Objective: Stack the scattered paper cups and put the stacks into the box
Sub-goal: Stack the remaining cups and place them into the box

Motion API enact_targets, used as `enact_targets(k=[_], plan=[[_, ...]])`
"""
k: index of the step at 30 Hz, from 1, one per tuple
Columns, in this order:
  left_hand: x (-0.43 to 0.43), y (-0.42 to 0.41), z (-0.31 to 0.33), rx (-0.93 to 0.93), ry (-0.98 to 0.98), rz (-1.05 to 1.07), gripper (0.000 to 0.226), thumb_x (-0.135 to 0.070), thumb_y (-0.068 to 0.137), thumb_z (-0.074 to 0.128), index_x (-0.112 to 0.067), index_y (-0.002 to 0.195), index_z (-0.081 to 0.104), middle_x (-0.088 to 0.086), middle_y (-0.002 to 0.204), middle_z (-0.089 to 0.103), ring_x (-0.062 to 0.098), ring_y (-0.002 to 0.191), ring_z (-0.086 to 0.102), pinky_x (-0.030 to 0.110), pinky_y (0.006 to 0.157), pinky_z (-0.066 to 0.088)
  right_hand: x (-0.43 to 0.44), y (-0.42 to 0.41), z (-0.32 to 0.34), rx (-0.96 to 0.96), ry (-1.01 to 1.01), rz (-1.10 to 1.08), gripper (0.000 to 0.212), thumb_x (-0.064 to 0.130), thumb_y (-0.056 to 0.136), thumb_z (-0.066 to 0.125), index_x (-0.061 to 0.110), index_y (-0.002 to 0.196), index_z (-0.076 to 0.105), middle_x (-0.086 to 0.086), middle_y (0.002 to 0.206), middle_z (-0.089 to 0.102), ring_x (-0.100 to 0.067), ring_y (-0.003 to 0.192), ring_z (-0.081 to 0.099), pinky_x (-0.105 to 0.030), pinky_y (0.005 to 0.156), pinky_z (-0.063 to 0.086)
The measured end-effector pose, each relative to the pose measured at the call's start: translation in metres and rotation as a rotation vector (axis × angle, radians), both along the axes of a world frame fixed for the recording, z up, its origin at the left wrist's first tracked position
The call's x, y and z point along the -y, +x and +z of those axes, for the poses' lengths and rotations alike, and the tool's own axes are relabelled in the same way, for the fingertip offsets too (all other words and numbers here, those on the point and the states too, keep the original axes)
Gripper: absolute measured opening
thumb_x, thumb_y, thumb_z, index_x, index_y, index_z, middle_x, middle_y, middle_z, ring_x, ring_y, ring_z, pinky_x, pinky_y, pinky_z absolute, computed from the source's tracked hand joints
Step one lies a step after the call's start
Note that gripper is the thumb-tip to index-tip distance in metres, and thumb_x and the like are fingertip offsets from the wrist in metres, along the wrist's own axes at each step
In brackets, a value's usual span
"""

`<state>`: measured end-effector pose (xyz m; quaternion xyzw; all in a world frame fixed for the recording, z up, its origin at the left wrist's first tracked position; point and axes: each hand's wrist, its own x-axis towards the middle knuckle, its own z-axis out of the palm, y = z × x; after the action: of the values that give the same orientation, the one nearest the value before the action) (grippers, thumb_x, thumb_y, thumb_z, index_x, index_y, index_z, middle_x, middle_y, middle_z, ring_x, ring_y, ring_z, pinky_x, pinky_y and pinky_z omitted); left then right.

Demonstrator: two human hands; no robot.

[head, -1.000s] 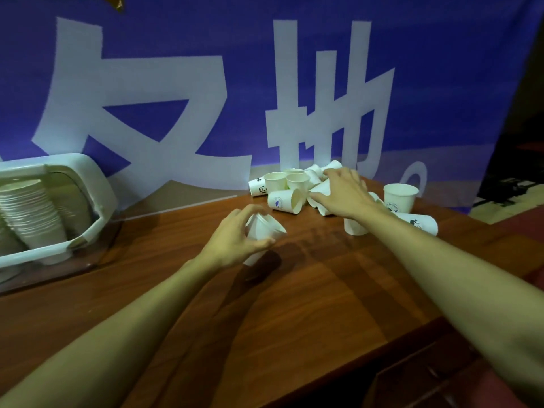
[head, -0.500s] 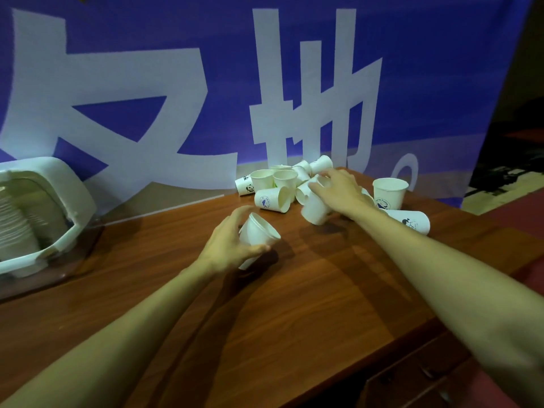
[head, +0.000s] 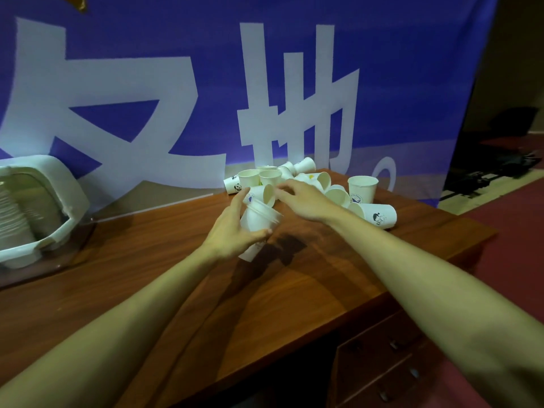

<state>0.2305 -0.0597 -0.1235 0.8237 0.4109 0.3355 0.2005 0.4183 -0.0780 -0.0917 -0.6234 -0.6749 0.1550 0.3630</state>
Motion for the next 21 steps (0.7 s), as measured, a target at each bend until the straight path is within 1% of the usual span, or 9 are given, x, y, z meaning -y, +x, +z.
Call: enact_targets(k=[2, 3, 4, 6, 10, 15, 17, 19, 21], plan=[[0.001, 0.000, -0.001, -0.004, -0.006, -0.007, 0.095, -0.036, 0.072, 0.077, -0.040, 0.146, 0.018, 0.005, 0.141, 0.045, 0.022, 0.121, 0.047, 0.043, 0.097, 0.045, 0.007, 0.024, -0.003, 0.290, 0.054, -0.197, 0.040, 0.029, 0.093, 0.051, 0.016, 0.131, 0.051, -0.007, 0.133, 0.051, -0.026, 0.121, 0.046, -0.041, 0.098, 0.039], [0.001, 0.002, -0.001, -0.013, -0.008, 0.000, 0.091, -0.034, 0.074, 0.076, -0.042, 0.145, 0.020, 0.006, 0.139, 0.045, 0.020, 0.117, 0.048, 0.038, 0.092, 0.045, 0.010, 0.036, -0.005, 0.432, 0.010, -0.265, 0.049, 0.024, 0.088, 0.055, 0.016, 0.135, 0.045, -0.009, 0.137, 0.045, -0.029, 0.125, 0.040, -0.043, 0.100, 0.035], [0.000, 0.005, -0.001, -0.021, -0.012, 0.008, 0.086, -0.033, 0.075, 0.075, -0.041, 0.143, 0.024, 0.007, 0.136, 0.046, 0.020, 0.113, 0.049, 0.034, 0.087, 0.045, 0.015, 0.046, -0.007, 0.533, -0.062, -0.308, 0.059, 0.019, 0.083, 0.058, 0.016, 0.138, 0.038, -0.010, 0.138, 0.040, -0.030, 0.127, 0.036, -0.044, 0.102, 0.032], [-0.003, 0.014, 0.000, -0.027, -0.019, 0.014, 0.076, -0.033, 0.075, 0.075, -0.036, 0.138, 0.032, 0.007, 0.129, 0.049, 0.022, 0.108, 0.053, 0.032, 0.081, 0.046, 0.023, 0.061, -0.012, 0.618, -0.203, -0.351, 0.066, 0.012, 0.080, 0.061, 0.014, 0.140, 0.033, -0.012, 0.138, 0.036, -0.032, 0.130, 0.031, -0.046, 0.105, 0.028], [-0.011, 0.037, -0.004, -0.049, -0.018, -0.026, 0.071, -0.031, 0.075, 0.077, -0.026, 0.134, 0.039, 0.004, 0.128, 0.051, 0.019, 0.110, 0.050, 0.031, 0.084, 0.042, 0.023, 0.085, -0.034, 0.671, -0.365, -0.384, 0.060, 0.005, 0.080, 0.059, 0.014, 0.136, 0.037, -0.010, 0.141, 0.034, -0.036, 0.135, 0.028, -0.060, 0.113, 0.016], [-0.027, 0.055, -0.014, -0.054, -0.002, -0.019, 0.076, -0.033, 0.072, 0.079, -0.028, 0.137, 0.039, 0.002, 0.134, 0.049, 0.017, 0.118, 0.046, 0.031, 0.093, 0.038, 0.009, 0.102, -0.042, 0.813, -0.326, -0.328, 0.061, 0.002, 0.079, 0.064, 0.016, 0.133, 0.041, -0.009, 0.141, 0.033, -0.036, 0.126, 0.037, -0.058, 0.104, 0.031], [-0.034, 0.060, -0.013, -0.079, -0.009, -0.024, 0.076, -0.032, 0.069, 0.080, -0.033, 0.134, 0.041, 0.004, 0.131, 0.050, 0.020, 0.117, 0.047, 0.031, 0.093, 0.039, 0.007, 0.106, -0.034, 0.788, -0.284, -0.285, 0.062, 0.010, 0.079, 0.068, 0.018, 0.134, 0.041, -0.009, 0.137, 0.037, -0.034, 0.121, 0.043, -0.053, 0.100, 0.038], [-0.038, 0.063, -0.011, -0.121, -0.003, -0.034, 0.076, -0.030, 0.067, 0.081, -0.036, 0.132, 0.042, 0.005, 0.127, 0.050, 0.022, 0.115, 0.048, 0.030, 0.091, 0.039, 0.006, 0.107, -0.026, 0.726, -0.199, -0.259, 0.065, 0.027, 0.080, 0.071, 0.019, 0.136, 0.041, -0.008, 0.133, 0.041, -0.031, 0.119, 0.046, -0.047, 0.097, 0.044], [-0.041, 0.063, -0.009, -0.160, 0.002, -0.026, 0.079, -0.029, 0.066, 0.082, -0.037, 0.133, 0.041, 0.006, 0.126, 0.049, 0.023, 0.116, 0.048, 0.031, 0.092, 0.041, 0.007, 0.101, -0.017, 0.524, -0.050, -0.274, 0.067, 0.038, 0.080, 0.069, 0.021, 0.138, 0.039, -0.005, 0.130, 0.044, -0.027, 0.115, 0.050, -0.044, 0.093, 0.049]])
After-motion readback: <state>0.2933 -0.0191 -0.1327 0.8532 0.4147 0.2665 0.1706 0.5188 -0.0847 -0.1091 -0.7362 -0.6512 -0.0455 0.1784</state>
